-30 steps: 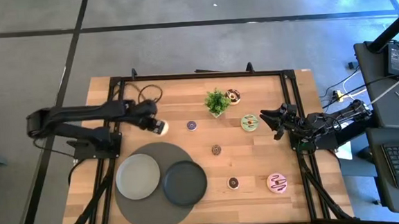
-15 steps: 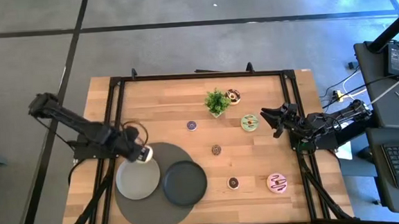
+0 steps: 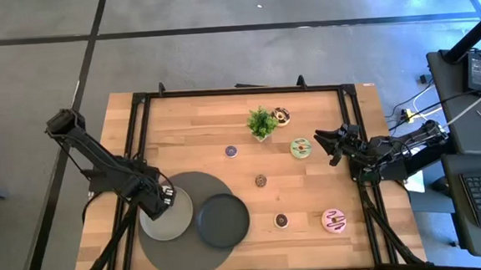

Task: Pick & Place donuts
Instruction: Put the big white donut on the gray plate

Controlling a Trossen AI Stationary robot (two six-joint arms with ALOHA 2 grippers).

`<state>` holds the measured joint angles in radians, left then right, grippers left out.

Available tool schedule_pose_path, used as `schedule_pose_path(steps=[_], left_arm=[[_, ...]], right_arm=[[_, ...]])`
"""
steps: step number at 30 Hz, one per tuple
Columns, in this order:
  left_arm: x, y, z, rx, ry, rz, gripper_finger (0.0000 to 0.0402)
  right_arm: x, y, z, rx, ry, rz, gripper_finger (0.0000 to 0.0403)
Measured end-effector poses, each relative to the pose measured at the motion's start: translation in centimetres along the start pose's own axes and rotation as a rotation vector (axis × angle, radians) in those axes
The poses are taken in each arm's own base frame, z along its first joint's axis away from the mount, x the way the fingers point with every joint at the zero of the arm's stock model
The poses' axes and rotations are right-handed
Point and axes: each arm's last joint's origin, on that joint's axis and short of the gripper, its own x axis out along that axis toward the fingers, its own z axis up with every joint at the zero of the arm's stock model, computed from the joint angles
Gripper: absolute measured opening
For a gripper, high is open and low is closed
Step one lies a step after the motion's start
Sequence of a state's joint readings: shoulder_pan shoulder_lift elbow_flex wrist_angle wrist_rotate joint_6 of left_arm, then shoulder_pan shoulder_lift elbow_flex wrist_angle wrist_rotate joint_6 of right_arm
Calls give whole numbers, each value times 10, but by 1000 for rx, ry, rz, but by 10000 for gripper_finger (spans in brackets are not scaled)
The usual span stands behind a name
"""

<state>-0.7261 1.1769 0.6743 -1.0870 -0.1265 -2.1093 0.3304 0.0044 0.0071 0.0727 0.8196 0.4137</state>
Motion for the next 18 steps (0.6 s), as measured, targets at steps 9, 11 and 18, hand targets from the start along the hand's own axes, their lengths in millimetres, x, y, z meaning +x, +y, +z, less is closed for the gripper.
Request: schedule_pose_path(steps=[9,11,18], left_arm=[[15,-6,-6,12,-53,89,37],[17,-7,-6,13,-57,96,41],[17,-7,-7,12,-41,99,58]], right_arm=[[0,0,0,-2,0,0,132],[0,0,0,-3,0,0,132],[0,0,0,-3,0,0,132]])
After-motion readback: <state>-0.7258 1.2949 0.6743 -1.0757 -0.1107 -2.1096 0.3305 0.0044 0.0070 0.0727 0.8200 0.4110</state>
